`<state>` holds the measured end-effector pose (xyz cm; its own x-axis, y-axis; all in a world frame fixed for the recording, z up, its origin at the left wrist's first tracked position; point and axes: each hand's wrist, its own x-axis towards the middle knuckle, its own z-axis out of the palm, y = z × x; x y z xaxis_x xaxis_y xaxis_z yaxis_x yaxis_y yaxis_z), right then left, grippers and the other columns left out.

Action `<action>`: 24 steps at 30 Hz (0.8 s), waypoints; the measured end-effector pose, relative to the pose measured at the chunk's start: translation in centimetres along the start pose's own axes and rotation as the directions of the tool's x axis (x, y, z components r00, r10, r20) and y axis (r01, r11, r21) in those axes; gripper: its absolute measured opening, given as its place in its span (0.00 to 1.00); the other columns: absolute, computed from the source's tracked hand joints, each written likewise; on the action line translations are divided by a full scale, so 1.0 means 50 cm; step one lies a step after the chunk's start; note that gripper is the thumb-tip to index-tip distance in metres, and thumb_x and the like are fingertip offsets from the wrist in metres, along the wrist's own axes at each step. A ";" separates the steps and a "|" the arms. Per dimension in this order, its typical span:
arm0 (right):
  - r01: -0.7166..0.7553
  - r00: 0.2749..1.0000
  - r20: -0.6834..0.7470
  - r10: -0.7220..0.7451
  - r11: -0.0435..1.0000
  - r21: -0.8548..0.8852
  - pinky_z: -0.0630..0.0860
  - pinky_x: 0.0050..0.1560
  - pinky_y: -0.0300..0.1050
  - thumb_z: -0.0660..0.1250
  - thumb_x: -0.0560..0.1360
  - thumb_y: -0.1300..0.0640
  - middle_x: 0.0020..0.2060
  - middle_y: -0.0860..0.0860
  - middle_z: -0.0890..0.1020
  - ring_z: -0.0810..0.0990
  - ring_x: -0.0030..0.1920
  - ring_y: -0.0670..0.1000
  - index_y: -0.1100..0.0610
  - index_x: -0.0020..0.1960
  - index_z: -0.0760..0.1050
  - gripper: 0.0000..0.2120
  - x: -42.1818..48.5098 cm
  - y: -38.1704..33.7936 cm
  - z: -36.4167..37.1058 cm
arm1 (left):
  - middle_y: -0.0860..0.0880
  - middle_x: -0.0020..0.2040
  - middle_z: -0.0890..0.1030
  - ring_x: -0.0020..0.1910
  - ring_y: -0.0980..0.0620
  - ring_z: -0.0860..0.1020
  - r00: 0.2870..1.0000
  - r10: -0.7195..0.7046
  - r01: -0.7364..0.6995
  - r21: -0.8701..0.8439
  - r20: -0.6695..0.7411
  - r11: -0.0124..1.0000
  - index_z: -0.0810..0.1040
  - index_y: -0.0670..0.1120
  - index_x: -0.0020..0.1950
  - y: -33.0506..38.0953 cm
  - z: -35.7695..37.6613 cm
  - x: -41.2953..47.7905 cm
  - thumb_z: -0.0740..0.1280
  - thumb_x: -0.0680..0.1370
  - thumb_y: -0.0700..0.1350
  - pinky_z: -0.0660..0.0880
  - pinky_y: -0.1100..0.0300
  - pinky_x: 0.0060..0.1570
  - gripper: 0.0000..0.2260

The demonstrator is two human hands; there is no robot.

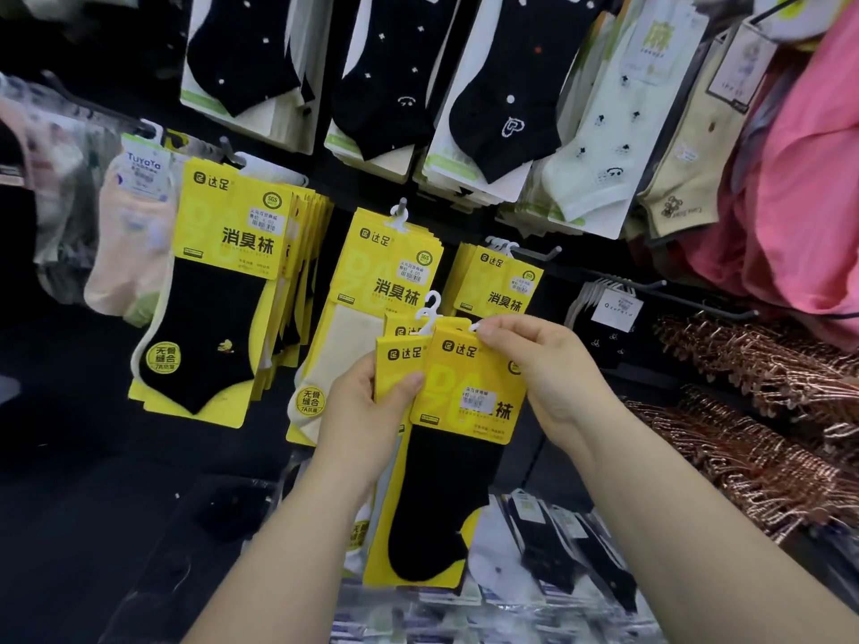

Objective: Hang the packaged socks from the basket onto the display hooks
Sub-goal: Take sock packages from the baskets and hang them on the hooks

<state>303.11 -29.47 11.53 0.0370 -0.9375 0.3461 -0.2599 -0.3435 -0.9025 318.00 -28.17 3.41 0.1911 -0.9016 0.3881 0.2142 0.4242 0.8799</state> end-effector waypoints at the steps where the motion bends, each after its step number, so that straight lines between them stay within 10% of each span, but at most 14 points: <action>1: -0.012 1.000 -0.004 0.012 1.000 0.006 0.78 0.41 0.41 0.70 0.73 0.56 0.38 0.48 0.85 0.82 0.38 0.45 0.50 0.37 0.83 0.07 0.003 -0.003 -0.007 | 0.61 0.42 0.84 0.44 0.63 0.82 1.000 0.003 -0.003 0.000 -0.006 1.000 0.79 0.57 0.46 0.000 0.002 0.000 0.66 0.78 0.41 0.77 0.71 0.39 0.10; 9: 0.108 0.898 -0.434 -0.077 0.993 0.046 0.76 0.43 0.45 0.68 0.76 0.61 0.35 0.48 0.81 0.77 0.36 0.47 0.52 0.40 0.80 0.07 0.096 -0.041 -0.086 | 0.58 0.44 0.84 0.47 0.57 0.82 0.998 0.038 -0.037 0.032 -0.052 0.999 0.78 0.58 0.45 0.013 -0.008 0.018 0.67 0.77 0.41 0.77 0.61 0.45 0.11; 15: 0.065 0.928 -0.364 -0.073 0.997 -0.033 0.77 0.47 0.50 0.66 0.76 0.61 0.38 0.51 0.81 0.77 0.41 0.52 0.50 0.36 0.80 0.12 0.193 -0.041 -0.067 | 0.58 0.45 0.85 0.48 0.57 0.82 0.996 0.041 -0.036 0.070 -0.082 0.997 0.79 0.59 0.45 0.009 -0.039 0.033 0.67 0.77 0.42 0.77 0.57 0.49 0.11; 19: 0.044 0.909 -0.416 -0.024 0.998 0.037 0.74 0.32 0.33 0.63 0.79 0.61 0.37 0.47 0.80 0.75 0.35 0.44 0.54 0.46 0.81 0.09 0.216 -0.019 -0.056 | 0.57 0.46 0.85 0.46 0.58 0.83 0.998 -0.013 0.016 0.051 -0.063 0.999 0.79 0.57 0.47 0.004 -0.042 0.034 0.67 0.77 0.41 0.78 0.58 0.47 0.09; 24: 0.069 0.824 -0.549 -0.142 0.986 -0.151 0.75 0.49 0.44 0.64 0.77 0.58 0.53 0.52 0.78 0.77 0.49 0.48 0.51 0.50 0.73 0.04 0.147 -0.004 -0.026 | 0.53 0.49 0.85 0.48 0.52 0.83 0.991 -0.117 0.112 -0.078 -0.063 0.991 0.79 0.55 0.50 0.000 -0.035 0.030 0.66 0.78 0.42 0.79 0.55 0.48 0.08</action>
<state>302.20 -36.23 14.57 -0.4626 -0.6923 0.5539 -0.3990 -0.3953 -0.8274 319.98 -29.37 3.52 0.2244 -0.9378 0.2648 0.3083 0.3261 0.8936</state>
